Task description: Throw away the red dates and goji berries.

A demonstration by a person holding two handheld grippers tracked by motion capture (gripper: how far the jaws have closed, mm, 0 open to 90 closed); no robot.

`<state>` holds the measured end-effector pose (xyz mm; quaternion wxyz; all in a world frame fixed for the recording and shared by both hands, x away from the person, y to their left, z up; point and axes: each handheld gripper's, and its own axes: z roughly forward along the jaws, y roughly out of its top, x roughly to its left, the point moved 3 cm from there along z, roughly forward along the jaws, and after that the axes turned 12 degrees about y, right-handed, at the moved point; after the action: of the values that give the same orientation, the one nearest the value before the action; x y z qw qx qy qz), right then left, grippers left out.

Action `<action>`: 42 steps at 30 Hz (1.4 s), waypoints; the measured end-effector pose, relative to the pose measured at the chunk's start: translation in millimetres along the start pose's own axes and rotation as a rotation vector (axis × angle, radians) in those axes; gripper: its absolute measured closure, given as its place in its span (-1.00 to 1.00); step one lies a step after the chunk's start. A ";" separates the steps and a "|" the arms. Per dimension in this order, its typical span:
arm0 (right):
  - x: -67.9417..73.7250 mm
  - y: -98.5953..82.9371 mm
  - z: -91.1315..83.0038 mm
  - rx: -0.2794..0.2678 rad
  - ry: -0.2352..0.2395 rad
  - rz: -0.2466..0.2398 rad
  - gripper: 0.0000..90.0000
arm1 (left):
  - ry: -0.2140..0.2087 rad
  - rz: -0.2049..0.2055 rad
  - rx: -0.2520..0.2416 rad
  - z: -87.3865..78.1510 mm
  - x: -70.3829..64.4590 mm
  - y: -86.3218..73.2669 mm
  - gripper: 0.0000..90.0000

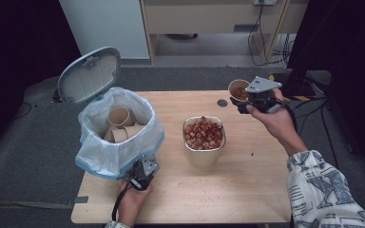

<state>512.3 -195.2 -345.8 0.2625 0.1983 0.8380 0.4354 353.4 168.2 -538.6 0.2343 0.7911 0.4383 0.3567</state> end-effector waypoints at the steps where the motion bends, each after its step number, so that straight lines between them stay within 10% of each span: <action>1: -0.5 1.7 -0.5 -0.002 -0.004 0.001 -0.29 | 0.000 0.000 0.000 0.0 0.1 0.0 0.98; 42: 35.4 58.6 0.5 0.091 -0.018 -0.287 -0.31 | 0.000 -0.004 -0.001 0.2 0.0 0.4 0.99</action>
<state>490.9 -143.2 -306.7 0.3202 0.0918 0.8743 0.3531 353.8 168.0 -538.5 0.2355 0.7901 0.4398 0.3562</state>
